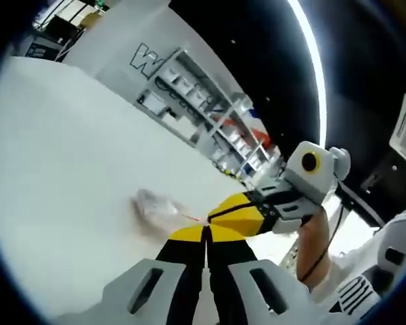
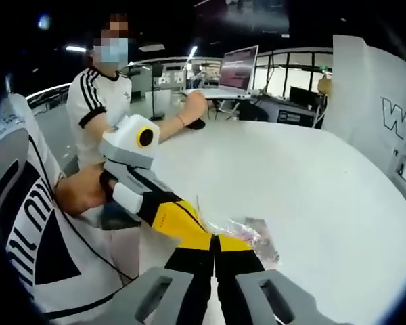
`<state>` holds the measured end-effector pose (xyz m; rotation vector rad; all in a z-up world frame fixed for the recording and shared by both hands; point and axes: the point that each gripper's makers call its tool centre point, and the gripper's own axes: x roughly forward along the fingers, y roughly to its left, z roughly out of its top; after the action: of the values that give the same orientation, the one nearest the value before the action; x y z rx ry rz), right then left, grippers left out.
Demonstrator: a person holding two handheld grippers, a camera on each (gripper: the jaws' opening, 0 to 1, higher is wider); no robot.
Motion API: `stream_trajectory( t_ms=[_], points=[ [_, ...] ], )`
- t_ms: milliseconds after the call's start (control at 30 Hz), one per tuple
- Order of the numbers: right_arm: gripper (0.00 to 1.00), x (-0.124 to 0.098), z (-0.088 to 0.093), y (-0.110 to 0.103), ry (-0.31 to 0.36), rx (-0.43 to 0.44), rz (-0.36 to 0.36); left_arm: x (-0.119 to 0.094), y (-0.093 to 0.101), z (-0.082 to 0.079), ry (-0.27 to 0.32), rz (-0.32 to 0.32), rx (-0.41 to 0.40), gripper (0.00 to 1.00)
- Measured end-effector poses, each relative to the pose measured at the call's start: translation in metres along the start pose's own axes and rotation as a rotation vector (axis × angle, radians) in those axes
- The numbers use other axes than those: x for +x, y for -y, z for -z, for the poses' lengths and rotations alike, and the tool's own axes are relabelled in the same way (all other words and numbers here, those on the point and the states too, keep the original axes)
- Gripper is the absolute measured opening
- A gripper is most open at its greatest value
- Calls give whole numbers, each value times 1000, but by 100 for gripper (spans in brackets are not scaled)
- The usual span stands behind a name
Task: Open the resealable bag by pulling the two sides of the seal apart until the entire bag opening is separated and visibly accessible.
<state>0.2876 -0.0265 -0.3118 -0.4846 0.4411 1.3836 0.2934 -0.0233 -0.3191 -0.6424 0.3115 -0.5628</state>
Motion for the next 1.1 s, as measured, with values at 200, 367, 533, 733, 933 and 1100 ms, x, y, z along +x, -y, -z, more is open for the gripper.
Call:
stream_trajectory(
  t_ms=[200,367,533,733,933,1100],
  points=[
    [0,-3,-6,8,25,-68,80,-1,-2,3,-29,-19,27,0],
    [0,-10,-14,9,55,-91,86,-1,-2,5,-28,-6,3,0],
    [0,-13,-17,11,75,-82,100,-1,4,0,-16,43,-53,1],
    [0,-21,-28,33,123,-231,250,-1,-6,21,-119,-7,2,1],
    [0,-22,-32,29,146,-338,286,0,-3,10,-82,4,8,1],
    [7,-17,-24,17,145,-339,279,2,-2,11,-74,10,10,1]
  ],
)
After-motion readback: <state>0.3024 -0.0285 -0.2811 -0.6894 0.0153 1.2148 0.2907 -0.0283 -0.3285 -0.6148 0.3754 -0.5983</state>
